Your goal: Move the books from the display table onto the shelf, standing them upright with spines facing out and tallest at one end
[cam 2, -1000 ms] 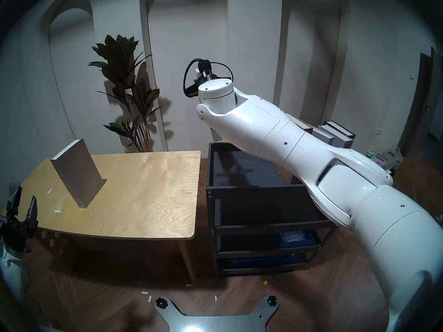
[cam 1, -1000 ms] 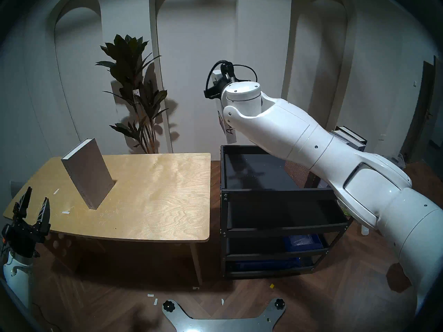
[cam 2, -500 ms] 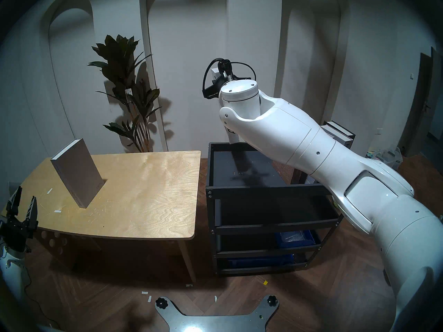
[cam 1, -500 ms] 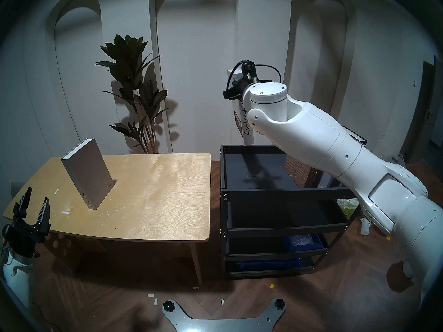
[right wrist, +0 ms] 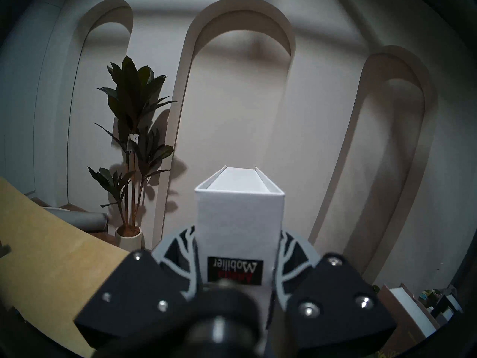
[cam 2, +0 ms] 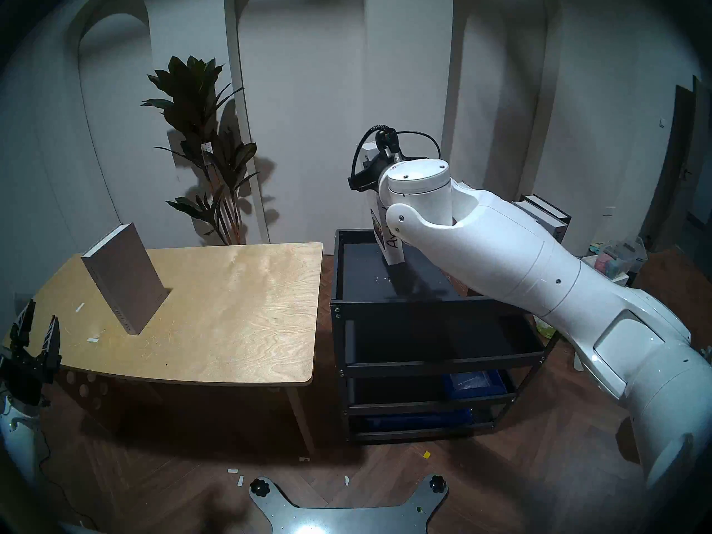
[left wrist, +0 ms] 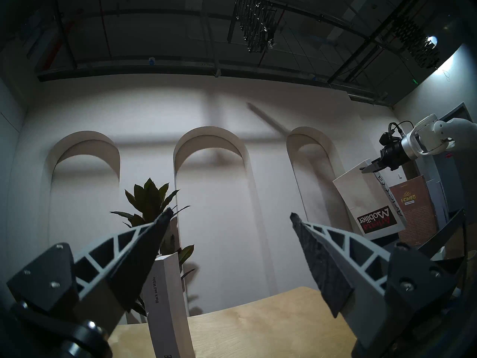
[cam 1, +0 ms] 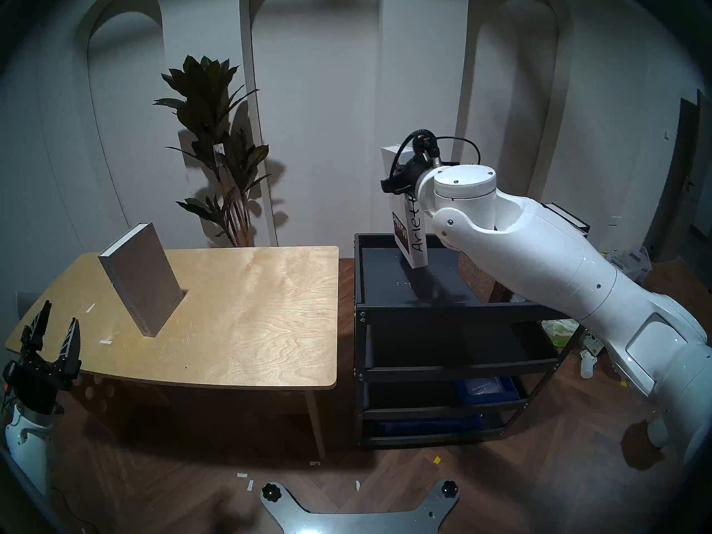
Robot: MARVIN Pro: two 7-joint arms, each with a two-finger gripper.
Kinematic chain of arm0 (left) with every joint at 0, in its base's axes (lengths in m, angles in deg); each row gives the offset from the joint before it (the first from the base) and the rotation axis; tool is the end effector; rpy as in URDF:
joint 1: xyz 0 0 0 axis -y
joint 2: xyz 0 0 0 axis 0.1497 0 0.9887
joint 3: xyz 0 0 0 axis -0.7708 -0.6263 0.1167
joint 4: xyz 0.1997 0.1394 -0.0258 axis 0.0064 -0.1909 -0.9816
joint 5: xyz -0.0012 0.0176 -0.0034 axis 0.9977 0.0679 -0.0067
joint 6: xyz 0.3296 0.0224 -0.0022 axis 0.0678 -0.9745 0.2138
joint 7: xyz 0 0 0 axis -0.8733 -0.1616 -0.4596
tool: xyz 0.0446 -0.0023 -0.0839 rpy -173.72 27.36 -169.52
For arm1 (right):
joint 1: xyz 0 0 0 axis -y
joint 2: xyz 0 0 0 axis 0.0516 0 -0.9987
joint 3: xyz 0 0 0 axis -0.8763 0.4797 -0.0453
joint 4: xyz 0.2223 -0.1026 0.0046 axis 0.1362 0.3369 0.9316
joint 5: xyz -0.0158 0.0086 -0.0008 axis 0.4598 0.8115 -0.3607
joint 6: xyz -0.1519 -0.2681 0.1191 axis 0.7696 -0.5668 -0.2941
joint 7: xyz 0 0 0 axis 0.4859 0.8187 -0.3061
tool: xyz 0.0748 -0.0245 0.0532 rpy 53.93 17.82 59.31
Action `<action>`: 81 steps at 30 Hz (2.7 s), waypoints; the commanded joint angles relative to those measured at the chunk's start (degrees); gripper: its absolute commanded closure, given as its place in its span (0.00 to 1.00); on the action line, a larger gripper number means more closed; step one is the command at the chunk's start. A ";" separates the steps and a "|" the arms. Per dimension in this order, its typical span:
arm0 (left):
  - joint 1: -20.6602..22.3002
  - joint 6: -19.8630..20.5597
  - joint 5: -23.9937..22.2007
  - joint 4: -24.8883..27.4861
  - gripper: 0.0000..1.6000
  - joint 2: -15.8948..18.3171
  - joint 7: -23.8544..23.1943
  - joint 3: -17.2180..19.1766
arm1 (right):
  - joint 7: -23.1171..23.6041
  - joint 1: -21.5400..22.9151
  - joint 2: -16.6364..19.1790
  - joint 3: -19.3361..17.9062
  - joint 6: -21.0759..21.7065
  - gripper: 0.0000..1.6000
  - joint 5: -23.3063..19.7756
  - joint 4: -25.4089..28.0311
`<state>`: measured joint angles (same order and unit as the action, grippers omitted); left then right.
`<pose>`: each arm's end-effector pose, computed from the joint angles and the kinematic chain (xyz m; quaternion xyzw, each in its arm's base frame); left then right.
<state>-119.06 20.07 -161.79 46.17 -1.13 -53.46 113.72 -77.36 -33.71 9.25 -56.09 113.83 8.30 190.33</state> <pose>0.2218 0.3305 -0.2101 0.4871 -0.1254 0.8631 0.0450 0.4809 0.1164 -0.0133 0.7155 0.1275 0.6862 0.0291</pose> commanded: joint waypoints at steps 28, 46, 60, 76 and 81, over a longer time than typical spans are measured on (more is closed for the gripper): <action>-0.45 0.16 0.04 0.71 0.00 0.43 0.20 0.91 | -0.91 -17.93 18.12 -8.31 -23.01 1.00 6.10 13.60; -0.58 0.11 -0.02 0.75 0.00 0.51 0.28 0.87 | 9.43 -11.87 10.81 -6.19 -19.68 1.00 6.13 4.13; -0.63 0.07 -0.05 0.76 0.00 0.54 0.34 0.84 | 4.77 -19.09 19.45 -8.84 -22.18 1.00 2.31 11.53; -0.69 0.06 -0.04 0.81 0.00 0.56 0.40 0.85 | 6.77 -17.37 16.52 -8.48 -23.91 1.00 2.88 6.33; -0.71 0.06 -0.03 0.83 0.00 0.57 0.43 0.85 | 6.23 -19.65 18.34 -8.54 -25.38 1.00 2.33 8.21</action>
<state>-119.90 20.16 -161.79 46.40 -1.07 -53.19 113.86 -70.62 -52.20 26.01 -63.45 90.78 11.20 195.91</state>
